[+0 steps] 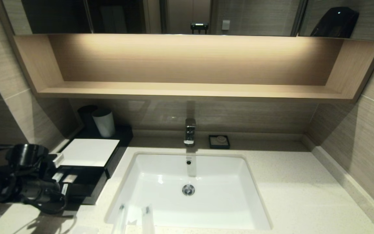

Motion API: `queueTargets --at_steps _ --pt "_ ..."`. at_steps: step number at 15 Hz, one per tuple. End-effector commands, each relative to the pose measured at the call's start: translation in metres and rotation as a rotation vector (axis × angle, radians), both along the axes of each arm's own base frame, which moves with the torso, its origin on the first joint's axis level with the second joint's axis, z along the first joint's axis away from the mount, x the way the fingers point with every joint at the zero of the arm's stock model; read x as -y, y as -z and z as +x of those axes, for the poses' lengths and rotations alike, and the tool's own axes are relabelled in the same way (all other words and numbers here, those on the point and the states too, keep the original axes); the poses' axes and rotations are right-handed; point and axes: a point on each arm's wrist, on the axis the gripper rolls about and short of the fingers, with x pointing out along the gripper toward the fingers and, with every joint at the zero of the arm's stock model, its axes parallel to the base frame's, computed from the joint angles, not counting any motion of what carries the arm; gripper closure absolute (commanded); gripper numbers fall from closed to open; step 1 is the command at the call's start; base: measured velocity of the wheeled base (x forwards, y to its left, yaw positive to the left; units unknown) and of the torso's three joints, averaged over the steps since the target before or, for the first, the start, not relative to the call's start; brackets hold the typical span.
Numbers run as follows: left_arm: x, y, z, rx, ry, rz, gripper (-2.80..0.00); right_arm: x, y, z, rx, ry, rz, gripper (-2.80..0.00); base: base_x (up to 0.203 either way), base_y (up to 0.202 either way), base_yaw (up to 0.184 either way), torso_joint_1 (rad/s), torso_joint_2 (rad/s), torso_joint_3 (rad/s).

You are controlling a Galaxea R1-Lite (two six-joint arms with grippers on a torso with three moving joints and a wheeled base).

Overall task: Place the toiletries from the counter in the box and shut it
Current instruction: Open the drawer

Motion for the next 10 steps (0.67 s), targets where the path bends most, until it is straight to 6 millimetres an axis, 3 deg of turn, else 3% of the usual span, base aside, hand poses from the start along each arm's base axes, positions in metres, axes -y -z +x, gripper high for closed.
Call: queueTargets --at_steps 1,10 --pt "0.0003 -0.0034 -0.0013 0.004 0.003 0.001 0.00 0.0000 0.0001 -0.0001 0.001 0.000 0.000 0.00 0.000 0.000 0.000 0.000 0.00 0.000" --pt "0.0022 -0.0047 -0.0105 -0.066 0.032 0.004 0.00 0.0000 0.0001 -0.0001 0.001 0.000 0.000 0.00 0.000 0.000 0.000 0.000 0.00 0.000"
